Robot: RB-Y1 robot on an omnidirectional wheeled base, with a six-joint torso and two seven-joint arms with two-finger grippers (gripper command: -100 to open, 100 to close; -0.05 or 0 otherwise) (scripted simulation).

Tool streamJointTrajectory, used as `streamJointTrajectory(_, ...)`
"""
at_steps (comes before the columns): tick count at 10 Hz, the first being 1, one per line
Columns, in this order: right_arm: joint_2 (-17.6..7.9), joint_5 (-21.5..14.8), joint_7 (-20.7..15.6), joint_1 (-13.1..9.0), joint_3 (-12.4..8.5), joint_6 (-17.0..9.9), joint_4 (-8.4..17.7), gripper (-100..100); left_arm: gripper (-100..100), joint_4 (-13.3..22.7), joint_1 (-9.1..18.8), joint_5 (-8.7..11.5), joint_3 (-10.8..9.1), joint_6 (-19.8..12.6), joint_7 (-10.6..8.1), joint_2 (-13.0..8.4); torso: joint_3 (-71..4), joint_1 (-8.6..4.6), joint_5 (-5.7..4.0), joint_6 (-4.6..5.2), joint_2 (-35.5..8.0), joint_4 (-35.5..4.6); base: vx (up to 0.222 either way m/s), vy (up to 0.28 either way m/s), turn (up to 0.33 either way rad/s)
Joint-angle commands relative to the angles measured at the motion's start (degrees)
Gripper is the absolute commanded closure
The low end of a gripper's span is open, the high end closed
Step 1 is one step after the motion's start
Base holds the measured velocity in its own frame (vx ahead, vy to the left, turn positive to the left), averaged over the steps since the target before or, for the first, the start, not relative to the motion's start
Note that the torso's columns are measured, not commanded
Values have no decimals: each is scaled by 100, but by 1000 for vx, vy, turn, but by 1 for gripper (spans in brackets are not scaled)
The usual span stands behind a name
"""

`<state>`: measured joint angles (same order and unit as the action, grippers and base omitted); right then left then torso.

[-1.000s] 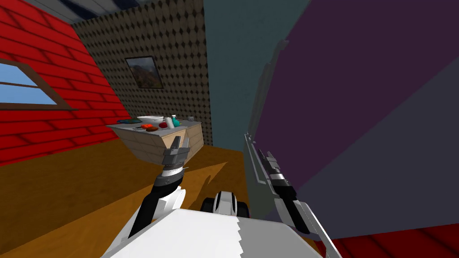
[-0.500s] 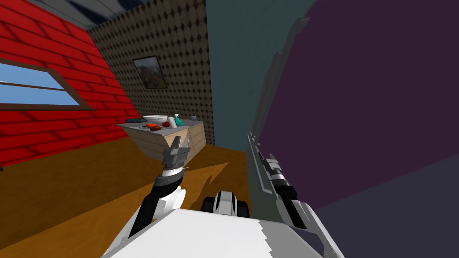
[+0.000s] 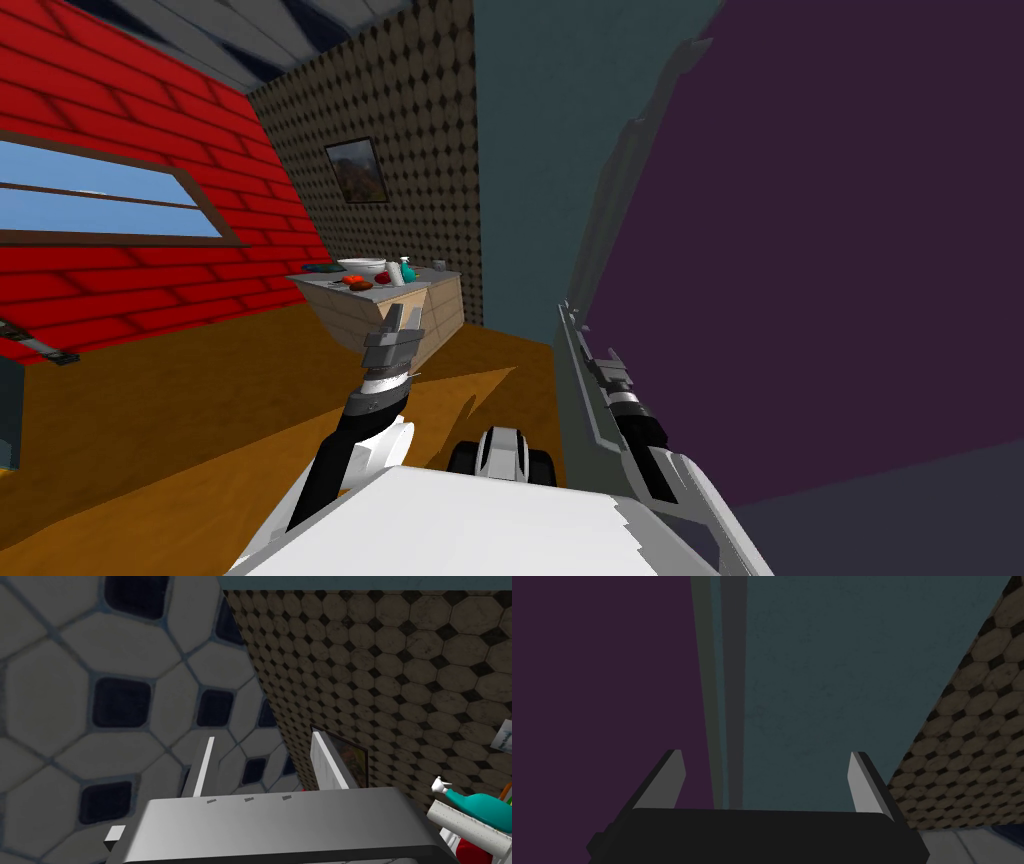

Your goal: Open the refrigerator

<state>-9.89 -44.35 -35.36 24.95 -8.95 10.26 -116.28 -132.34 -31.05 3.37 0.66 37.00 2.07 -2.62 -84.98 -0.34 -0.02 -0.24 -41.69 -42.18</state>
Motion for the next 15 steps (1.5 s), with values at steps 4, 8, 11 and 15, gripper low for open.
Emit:
streamJointTrajectory(4, -66, -837, -435, -60, -196, -479, 232, -100, 0, 0, -1, 0, 0, 0, 0, -1, -20, -14, -8, 0, 34, 12, 67, -5, 119)
streamJointTrajectory(8, -122, -1514, -816, -103, -363, -875, 474, -100, 0, 0, -1, 0, 0, 0, 0, 0, 49, 26, 1, 27, -73, -15, 74, -9, 108)
streamJointTrajectory(11, -172, -1926, -1044, -131, -462, -1115, 626, -100, 0, 0, -1, 0, -1, 0, 0, 0, 33, 11, -4, 27, -48, -7, 51, -4, 104)
streamJointTrajectory(15, -257, -2458, -1343, -168, -591, -1429, 827, -100, 0, 0, -1, 0, -1, 0, 0, 0, 42, 34, 2, 26, -63, -11, 58, -12, 94)
